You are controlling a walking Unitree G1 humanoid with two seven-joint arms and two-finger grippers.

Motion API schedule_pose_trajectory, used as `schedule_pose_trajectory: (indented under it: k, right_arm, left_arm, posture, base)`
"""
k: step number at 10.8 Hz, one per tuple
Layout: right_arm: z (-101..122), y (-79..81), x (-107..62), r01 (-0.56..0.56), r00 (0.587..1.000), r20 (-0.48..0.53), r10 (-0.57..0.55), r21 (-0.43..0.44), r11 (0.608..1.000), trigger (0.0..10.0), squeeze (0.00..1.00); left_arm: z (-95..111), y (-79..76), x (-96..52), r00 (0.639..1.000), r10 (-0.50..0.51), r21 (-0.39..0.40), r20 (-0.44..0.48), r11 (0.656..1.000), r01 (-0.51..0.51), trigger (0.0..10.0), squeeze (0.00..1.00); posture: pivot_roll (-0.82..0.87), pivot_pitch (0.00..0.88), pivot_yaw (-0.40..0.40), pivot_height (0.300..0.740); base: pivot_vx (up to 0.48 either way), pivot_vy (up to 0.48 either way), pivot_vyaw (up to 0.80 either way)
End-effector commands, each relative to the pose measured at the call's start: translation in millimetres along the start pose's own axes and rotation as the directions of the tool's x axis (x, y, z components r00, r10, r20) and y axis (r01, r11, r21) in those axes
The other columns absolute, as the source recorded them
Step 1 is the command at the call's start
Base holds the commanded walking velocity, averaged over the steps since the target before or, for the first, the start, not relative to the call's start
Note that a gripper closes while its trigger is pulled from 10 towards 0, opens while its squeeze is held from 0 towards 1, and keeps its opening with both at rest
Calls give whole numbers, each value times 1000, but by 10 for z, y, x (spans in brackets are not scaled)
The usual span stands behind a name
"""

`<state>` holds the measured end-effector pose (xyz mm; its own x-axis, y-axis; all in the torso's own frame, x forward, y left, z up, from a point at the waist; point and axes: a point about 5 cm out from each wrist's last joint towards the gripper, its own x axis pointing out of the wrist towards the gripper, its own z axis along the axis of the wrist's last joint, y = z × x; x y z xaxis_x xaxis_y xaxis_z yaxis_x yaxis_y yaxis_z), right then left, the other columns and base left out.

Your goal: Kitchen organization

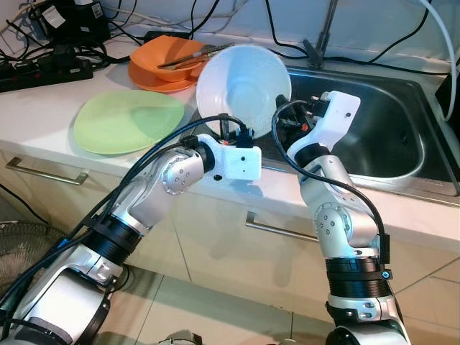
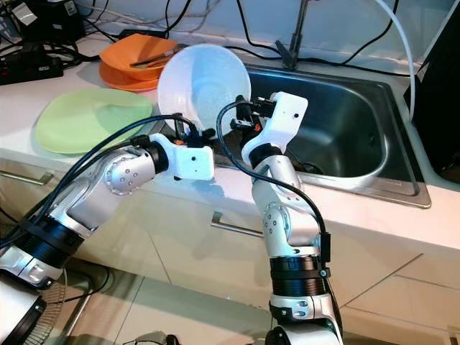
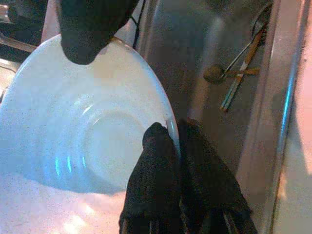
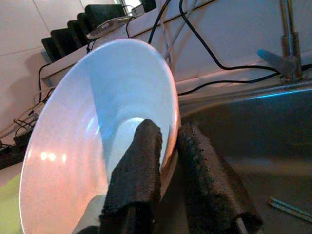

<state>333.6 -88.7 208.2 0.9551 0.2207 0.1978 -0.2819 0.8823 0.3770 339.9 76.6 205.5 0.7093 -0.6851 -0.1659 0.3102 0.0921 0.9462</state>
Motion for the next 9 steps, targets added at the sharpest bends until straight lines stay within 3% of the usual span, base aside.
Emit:
schedule_pose_trajectory:
  k: [1, 3, 4, 5, 6, 7, 8, 9]
  right_arm:
    - [-81, 43, 2, -22, 999, -43, 22, 10, 1000, 0, 0]
    - [-131, 43, -7, -21, 998, -63, 21, 12, 1000, 0, 0]
    - [-146, 45, -8, -20, 997, -69, 21, 13, 1000, 4510, 0]
    - [-165, 49, -9, -22, 997, -78, 23, 14, 1000, 4784, 0]
    - [-191, 56, -11, -24, 995, -92, 25, 11, 1000, 8980, 0]
    - [-205, 58, -11, -20, 995, -98, 21, 8, 1000, 10000, 0]
    - [-208, 61, -10, -20, 995, -96, 21, 11, 1000, 7451, 0]
    - [-202, 64, -11, -22, 996, -92, 23, 13, 1000, 3137, 0]
  left_arm:
    - [106, 153, 5, 997, 58, 40, 50, 997, -60, 10000, 0]
    - [133, 158, 5, 995, 70, 38, 71, 997, -73, 10000, 0]
    - [149, 158, 5, 994, 73, 36, 83, 996, -76, 10000, 0]
    - [168, 155, 5, 992, 75, 35, 97, 996, -78, 10000, 0]
    - [193, 154, 3, 991, 78, 33, 111, 996, -82, 10000, 0]
    - [206, 159, 2, 989, 83, 33, 119, 996, -87, 10000, 0]
    - [210, 161, 0, 989, 85, 32, 123, 995, -90, 10000, 0]
    - [205, 161, -1, 989, 85, 34, 121, 995, -89, 10000, 0]
  posture:
    - [-54, 0, 26, 740]
    - [-53, 0, 26, 740]
    - [-53, 0, 26, 740]
    - [-53, 0, 26, 740]
    - [-53, 0, 26, 740]
    - [-53, 0, 26, 740]
    - [-53, 0, 26, 740]
    - [-50, 6, 25, 740]
  base:
    - [0, 0, 0]
    - [0, 0, 0]
    - [0, 0, 0]
    - [0, 0, 0]
    - [0, 0, 0]
    - [0, 0, 0]
    - [0, 0, 0]
    - [0, 0, 0]
